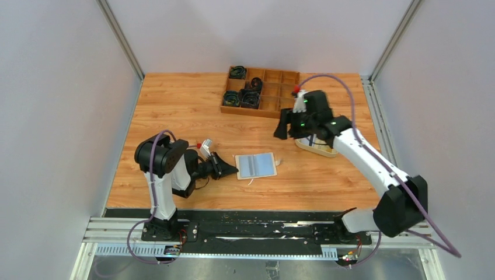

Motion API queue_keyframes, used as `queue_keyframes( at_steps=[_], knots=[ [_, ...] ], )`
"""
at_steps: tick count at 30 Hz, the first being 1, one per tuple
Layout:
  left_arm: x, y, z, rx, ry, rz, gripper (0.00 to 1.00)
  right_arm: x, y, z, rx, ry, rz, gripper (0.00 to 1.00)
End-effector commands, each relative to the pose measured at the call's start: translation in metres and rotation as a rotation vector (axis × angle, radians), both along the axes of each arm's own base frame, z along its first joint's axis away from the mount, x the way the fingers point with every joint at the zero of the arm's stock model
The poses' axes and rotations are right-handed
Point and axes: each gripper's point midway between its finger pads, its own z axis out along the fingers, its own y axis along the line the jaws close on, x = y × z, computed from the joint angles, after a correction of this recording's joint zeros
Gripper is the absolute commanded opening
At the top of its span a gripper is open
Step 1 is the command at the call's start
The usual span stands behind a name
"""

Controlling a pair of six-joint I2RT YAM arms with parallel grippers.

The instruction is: Take the credit cards out of the card holder

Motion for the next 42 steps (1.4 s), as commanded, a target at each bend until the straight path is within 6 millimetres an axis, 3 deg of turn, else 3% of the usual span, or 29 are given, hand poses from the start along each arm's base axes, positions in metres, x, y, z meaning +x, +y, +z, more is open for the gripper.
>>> queue_keyframes(
  at_steps=[1, 3, 7, 11, 15, 21, 32, 42],
  knots=[
    [0.003, -0.001, -0.005, 0.148, -0.033, 0.022, 0.00, -0.011, 0.055, -0.028, -0.095, 0.018, 0.070, 0.70],
    [0.008, 0.003, -0.004, 0.238, -0.055, 0.032, 0.00, -0.019, 0.083, -0.047, -0.136, 0.046, 0.130, 0.73],
    [0.018, 0.010, 0.011, 0.329, -0.102, 0.036, 0.00, -0.027, 0.128, -0.068, -0.124, 0.064, 0.197, 0.76],
    [0.021, 0.009, 0.020, 0.341, -0.116, 0.028, 0.00, -0.032, 0.159, -0.082, -0.124, 0.079, 0.235, 0.78],
    [0.021, 0.010, 0.017, 0.354, -0.106, 0.028, 0.00, -0.034, 0.176, -0.095, -0.101, 0.099, 0.219, 0.77],
    [0.016, 0.013, 0.009, 0.374, -0.090, 0.025, 0.00, -0.030, 0.183, -0.115, -0.146, 0.073, 0.186, 0.77],
    [0.013, 0.019, 0.005, 0.410, -0.079, 0.025, 0.00, -0.016, 0.172, -0.153, -0.263, 0.110, 0.107, 0.76],
    [0.013, 0.020, 0.004, 0.413, -0.077, 0.033, 0.00, -0.018, 0.175, -0.153, -0.337, 0.107, 0.126, 0.77]
  ],
)
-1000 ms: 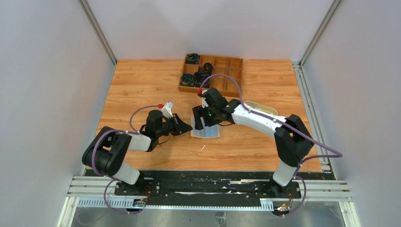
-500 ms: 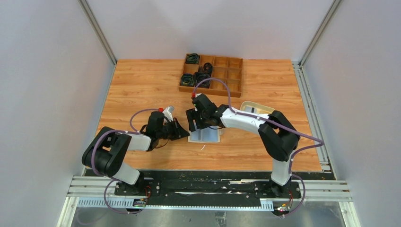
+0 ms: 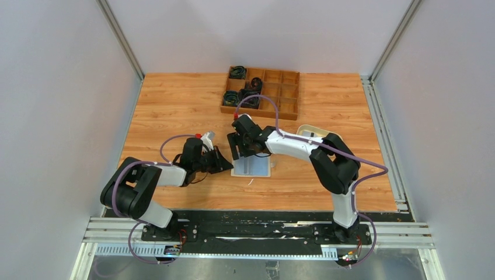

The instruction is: Take the credit cards out of the card holder

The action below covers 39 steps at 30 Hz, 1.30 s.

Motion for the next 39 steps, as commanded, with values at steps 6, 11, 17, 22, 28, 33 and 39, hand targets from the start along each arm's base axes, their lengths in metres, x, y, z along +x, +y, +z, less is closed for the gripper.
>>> queue_keyframes(
  at_steps=[6, 11, 17, 22, 28, 33, 39],
  knots=[
    [-0.003, 0.005, -0.002, 0.021, -0.006, 0.021, 0.00, -0.014, 0.002, -0.002, -0.196, -0.038, 0.043, 0.79],
    [-0.005, 0.008, -0.005, 0.028, 0.001, 0.036, 0.00, -0.024, 0.003, -0.014, -0.262, -0.029, 0.063, 0.82],
    [-0.006, 0.012, -0.010, 0.041, 0.013, 0.060, 0.00, -0.029, -0.004, -0.019, -0.302, -0.019, 0.061, 0.82],
    [-0.006, 0.015, -0.014, 0.050, 0.025, 0.082, 0.00, -0.032, -0.013, -0.021, -0.332, -0.018, 0.053, 0.82],
    [-0.006, 0.016, -0.012, 0.048, 0.021, 0.095, 0.00, -0.035, -0.020, -0.012, -0.331, -0.039, 0.027, 0.82],
    [-0.005, 0.016, -0.011, 0.044, 0.019, 0.097, 0.00, -0.031, -0.008, 0.009, -0.224, -0.093, 0.024, 0.83],
    [-0.006, 0.017, -0.007, 0.033, 0.020, 0.121, 0.00, -0.023, 0.007, 0.044, -0.119, -0.156, 0.019, 0.84]
  ],
)
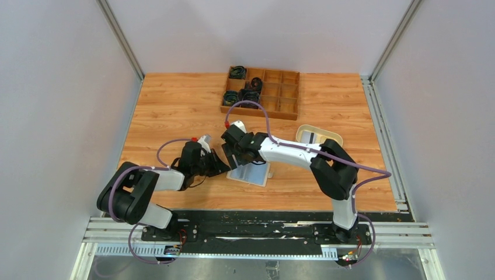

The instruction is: Take the credit cards out of the card holder

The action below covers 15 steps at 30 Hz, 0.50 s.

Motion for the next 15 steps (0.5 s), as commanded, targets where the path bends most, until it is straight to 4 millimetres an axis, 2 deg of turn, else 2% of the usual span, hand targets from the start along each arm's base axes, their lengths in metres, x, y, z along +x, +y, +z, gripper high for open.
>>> queue_keyframes(
  at_steps=[1, 4, 9, 15],
  knots=[
    [0.001, 0.005, 0.002, 0.005, -0.010, 0.043, 0.00, 0.005, 0.009, 0.031, 0.052, -0.059, -0.004, 0.84],
    [0.001, 0.008, 0.002, 0.001, -0.007, 0.071, 0.00, -0.001, 0.001, 0.026, 0.009, -0.022, -0.016, 0.84],
    [0.000, 0.014, -0.001, 0.012, 0.013, 0.115, 0.00, -0.027, -0.015, 0.007, -0.017, 0.066, 0.011, 0.83],
    [0.000, 0.021, -0.004, 0.046, 0.030, 0.149, 0.00, -0.051, -0.036, -0.004, -0.103, 0.075, 0.087, 0.83]
  ],
)
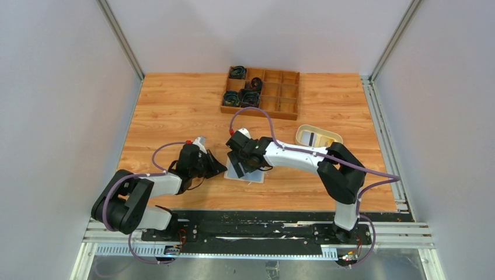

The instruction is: Take the credit cards out of the card holder

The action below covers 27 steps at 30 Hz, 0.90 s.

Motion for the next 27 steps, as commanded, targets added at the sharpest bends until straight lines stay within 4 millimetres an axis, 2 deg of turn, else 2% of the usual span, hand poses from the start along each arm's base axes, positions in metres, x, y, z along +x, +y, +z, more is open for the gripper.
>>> queue_keyframes(
  at_steps=[1, 5, 9, 20, 27],
  knots=[
    [0.001, 0.010, -0.006, 0.044, 0.019, 0.052, 0.00, -0.027, -0.014, 0.001, -0.073, 0.011, 0.084, 0.83],
    [0.001, 0.011, -0.009, 0.050, 0.036, 0.063, 0.00, -0.038, -0.011, 0.005, -0.154, -0.034, 0.164, 0.83],
    [-0.001, 0.012, -0.011, 0.050, 0.044, 0.068, 0.00, -0.040, -0.008, 0.001, -0.225, -0.063, 0.197, 0.84],
    [-0.003, 0.013, -0.005, 0.045, 0.041, 0.070, 0.00, -0.025, -0.026, -0.026, -0.353, -0.073, 0.128, 0.85],
    [-0.003, 0.010, -0.003, 0.029, 0.045, 0.059, 0.00, -0.009, -0.024, -0.032, -0.337, -0.067, 0.095, 0.85]
  ],
)
